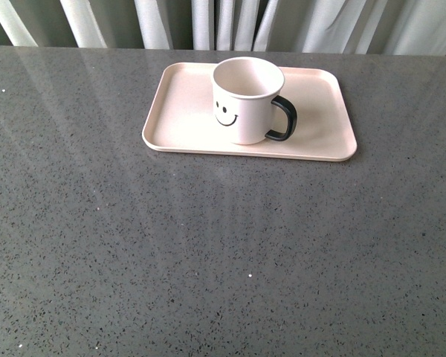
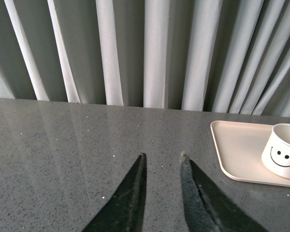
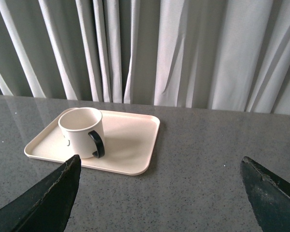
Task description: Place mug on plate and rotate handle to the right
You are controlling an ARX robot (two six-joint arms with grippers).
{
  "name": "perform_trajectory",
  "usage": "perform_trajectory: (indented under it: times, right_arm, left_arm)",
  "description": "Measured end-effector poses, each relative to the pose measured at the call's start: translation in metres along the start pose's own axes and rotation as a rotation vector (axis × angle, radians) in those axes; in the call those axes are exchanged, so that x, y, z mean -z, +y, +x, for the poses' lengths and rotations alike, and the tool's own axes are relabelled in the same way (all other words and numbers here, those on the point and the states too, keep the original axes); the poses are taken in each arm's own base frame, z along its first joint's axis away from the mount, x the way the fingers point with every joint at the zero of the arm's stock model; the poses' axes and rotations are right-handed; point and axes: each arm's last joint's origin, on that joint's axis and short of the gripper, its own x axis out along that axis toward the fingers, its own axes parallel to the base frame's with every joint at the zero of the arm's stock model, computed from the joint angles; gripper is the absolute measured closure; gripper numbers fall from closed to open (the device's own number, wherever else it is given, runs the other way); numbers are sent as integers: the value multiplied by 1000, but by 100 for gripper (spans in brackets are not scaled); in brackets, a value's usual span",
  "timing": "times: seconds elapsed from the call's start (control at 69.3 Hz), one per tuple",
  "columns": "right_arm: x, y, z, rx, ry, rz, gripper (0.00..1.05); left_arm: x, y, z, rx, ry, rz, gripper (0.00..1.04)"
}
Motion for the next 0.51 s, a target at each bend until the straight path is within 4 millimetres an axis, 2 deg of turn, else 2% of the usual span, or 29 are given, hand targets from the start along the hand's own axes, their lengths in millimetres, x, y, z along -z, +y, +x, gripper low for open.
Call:
perform_trajectory:
  times: [0.159, 0.202, 0.361, 0.433, 0.476, 0.505]
  right_arm:
    - [0, 0, 0, 0, 0, 0, 9]
    - [0, 0, 0, 0, 0, 0, 9]
    - [0, 0, 0, 0, 0, 0, 9]
    - [0, 0, 0, -1, 1, 0, 9]
    - [0, 0, 1, -83, 121, -36, 9]
    - [-2, -1, 3, -176, 331, -45, 9]
  left_arm:
    - [0, 0, 0, 0, 0, 0, 45]
    - [0, 0, 0, 0, 0, 0, 35]
    - [0, 0, 0, 0, 0, 1, 8]
    - [0, 0, 0, 0, 0, 2, 10]
    - [0, 0, 0, 0, 0, 2, 9]
    - [0, 0, 0, -1, 0, 2, 9]
